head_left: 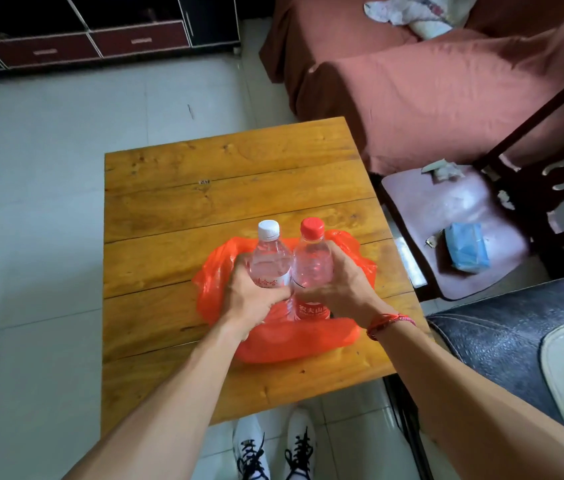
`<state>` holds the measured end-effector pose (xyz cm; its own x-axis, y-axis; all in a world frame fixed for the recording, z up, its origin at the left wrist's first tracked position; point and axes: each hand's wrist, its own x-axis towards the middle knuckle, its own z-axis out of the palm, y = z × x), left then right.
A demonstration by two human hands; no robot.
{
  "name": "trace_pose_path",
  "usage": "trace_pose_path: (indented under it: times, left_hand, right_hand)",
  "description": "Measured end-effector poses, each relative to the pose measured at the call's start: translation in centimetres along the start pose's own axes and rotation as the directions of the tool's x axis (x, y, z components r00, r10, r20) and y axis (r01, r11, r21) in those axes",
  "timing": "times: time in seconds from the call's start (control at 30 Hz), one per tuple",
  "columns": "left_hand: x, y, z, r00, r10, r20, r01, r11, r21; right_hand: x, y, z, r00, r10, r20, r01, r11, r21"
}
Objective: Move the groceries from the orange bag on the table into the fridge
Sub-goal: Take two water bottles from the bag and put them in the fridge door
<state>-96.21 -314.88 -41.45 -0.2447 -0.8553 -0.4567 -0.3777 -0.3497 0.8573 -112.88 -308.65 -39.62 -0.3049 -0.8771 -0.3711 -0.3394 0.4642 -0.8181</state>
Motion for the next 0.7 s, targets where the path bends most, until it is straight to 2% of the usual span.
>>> trace_pose_path:
  times: [0.27,0.4,0.7]
  left_hand:
    - [-2.8,8.1,-3.4,0.988,0.151,-0.033,-0.153,0.984,-0.092]
    - [-5.0,13.4,-5.6,0.971,0.237,0.025,-0.23,0.96,-0.163]
    - [-11.4,25.7,-11.9,0.893,0.448,0.051,-0.438,0.889,-0.131]
  right_hand:
    - [-1.5,-8.2,-4.5,0.999,-0.034,-0.02,0.036,0.992,0.122]
    - [-3.5,-13.5,-7.0,0.991,-0.126,-0.054,0.133,0.979,0.154]
    - [-8.7,-25.1,-13.3,0.945,-0.287,-0.154,0.314,0.93,0.192]
